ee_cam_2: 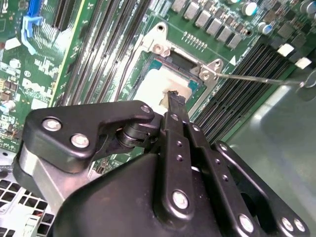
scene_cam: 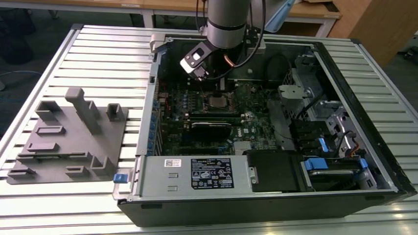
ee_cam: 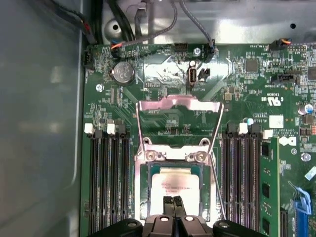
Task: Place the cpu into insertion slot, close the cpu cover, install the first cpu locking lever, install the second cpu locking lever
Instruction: 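Place the cpu into insertion slot, then close the cpu cover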
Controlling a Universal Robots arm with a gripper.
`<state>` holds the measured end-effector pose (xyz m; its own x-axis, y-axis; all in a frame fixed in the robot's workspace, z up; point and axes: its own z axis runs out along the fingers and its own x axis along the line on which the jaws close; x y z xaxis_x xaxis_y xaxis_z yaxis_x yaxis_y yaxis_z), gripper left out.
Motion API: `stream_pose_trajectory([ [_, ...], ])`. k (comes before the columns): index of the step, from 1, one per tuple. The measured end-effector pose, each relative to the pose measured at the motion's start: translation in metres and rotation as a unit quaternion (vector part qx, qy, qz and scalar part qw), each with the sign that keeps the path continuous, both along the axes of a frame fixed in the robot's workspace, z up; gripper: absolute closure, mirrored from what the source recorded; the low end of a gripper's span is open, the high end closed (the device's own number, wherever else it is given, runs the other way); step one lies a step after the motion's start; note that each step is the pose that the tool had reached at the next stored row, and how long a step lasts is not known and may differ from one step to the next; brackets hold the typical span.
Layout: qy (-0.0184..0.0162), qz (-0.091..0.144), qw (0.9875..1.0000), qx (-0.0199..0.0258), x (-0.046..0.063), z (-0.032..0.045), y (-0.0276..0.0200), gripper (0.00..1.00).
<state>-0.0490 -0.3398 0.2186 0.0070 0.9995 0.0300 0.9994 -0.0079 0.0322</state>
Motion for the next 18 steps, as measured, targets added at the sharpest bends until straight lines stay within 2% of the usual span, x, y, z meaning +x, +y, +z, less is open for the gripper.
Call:
stream_pose_trajectory([
  [5,0.0006,0.0,1.0,-0.0002,0.002,0.0004,0.0,0.89],
  [15,0.0006,0.0,1.0,0.0,0.002,0.0103,0.0,0.89],
  [18,0.0006,0.0,1.0,0.0,0.002,0.0105,0.0,0.89],
])
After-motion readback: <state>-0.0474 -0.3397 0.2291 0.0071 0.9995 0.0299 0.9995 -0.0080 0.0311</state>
